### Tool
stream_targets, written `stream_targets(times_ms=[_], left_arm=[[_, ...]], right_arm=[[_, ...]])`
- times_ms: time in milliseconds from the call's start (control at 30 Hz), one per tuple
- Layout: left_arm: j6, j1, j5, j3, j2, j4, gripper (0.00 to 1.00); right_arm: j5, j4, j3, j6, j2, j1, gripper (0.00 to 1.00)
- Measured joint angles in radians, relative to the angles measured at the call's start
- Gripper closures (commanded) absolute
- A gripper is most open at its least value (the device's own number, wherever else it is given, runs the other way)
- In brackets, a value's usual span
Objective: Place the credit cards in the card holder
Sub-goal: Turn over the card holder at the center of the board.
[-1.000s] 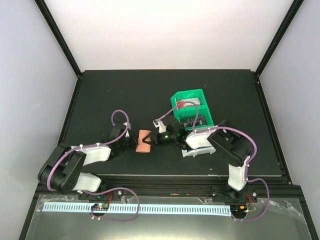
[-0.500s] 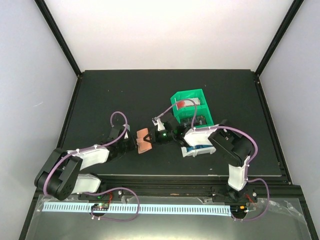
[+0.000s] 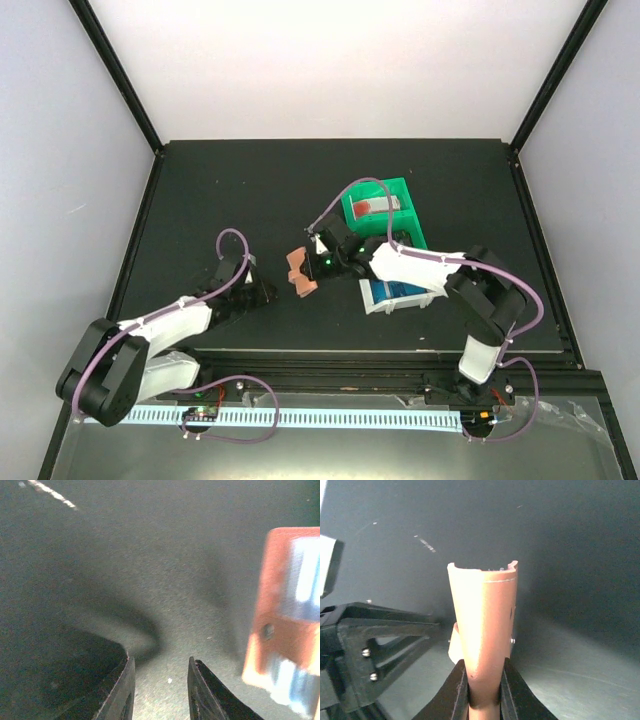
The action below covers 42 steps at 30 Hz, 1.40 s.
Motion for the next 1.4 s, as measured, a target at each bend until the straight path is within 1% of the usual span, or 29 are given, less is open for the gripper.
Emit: stream_targets(times_ms=[100, 233, 400, 567, 667, 733, 800, 933, 1067, 1100, 1233, 1267, 1333, 1400], left_arm=[[0.004, 0.000, -0.019, 0.000, -0.037, -0.056, 0.67], [0.014, 0.000, -0.065, 0.013, -0.120, -0.164, 0.63], [0.031, 0.002, -0.138, 0.098, -0.249, -0.289, 0.60], [0.053, 0.008, -0.210, 0.212, -0.365, -0.386, 0.57], [0.074, 0.014, -0.246, 0.299, -0.417, -0.447, 0.54], [0.090, 0.020, -0.269, 0.362, -0.443, -0.486, 0.53], [0.105, 0.026, -0.285, 0.415, -0.457, -0.518, 0.51], [0.139, 0.038, -0.303, 0.520, -0.472, -0.590, 0.47], [0.163, 0.045, -0.305, 0.590, -0.481, -0.629, 0.46], [0.167, 0.046, -0.305, 0.600, -0.486, -0.637, 0.44], [0.180, 0.048, -0.302, 0.610, -0.492, -0.661, 0.43], [0.181, 0.049, -0.301, 0.610, -0.492, -0.667, 0.40], [0.186, 0.054, -0.299, 0.610, -0.491, -0.673, 0.40], [0.188, 0.057, -0.292, 0.610, -0.491, -0.677, 0.36]], right_arm=[[0.098, -0.122, 0.043, -0.058, -0.029, 0.000, 0.91], [0.277, -0.295, 0.118, -0.126, -0.044, 0.016, 0.90], [0.506, -0.491, 0.227, -0.172, -0.011, 0.077, 0.90], [0.697, -0.664, 0.362, -0.176, 0.134, 0.158, 0.89], [0.793, -0.779, 0.478, -0.165, 0.267, 0.216, 0.88], [0.838, -0.839, 0.550, -0.155, 0.344, 0.250, 0.85], [0.873, -0.888, 0.609, -0.150, 0.405, 0.280, 0.79], [0.873, -0.933, 0.682, -0.152, 0.456, 0.328, 0.65], [0.806, -0.916, 0.709, -0.168, 0.457, 0.360, 0.53], [0.783, -0.906, 0.712, -0.176, 0.457, 0.366, 0.51], [0.685, -0.852, 0.703, -0.189, 0.455, 0.373, 0.47], [0.657, -0.828, 0.691, -0.193, 0.451, 0.373, 0.46], [0.599, -0.777, 0.650, -0.203, 0.435, 0.372, 0.45], [0.543, -0.721, 0.590, -0.206, 0.400, 0.367, 0.45]])
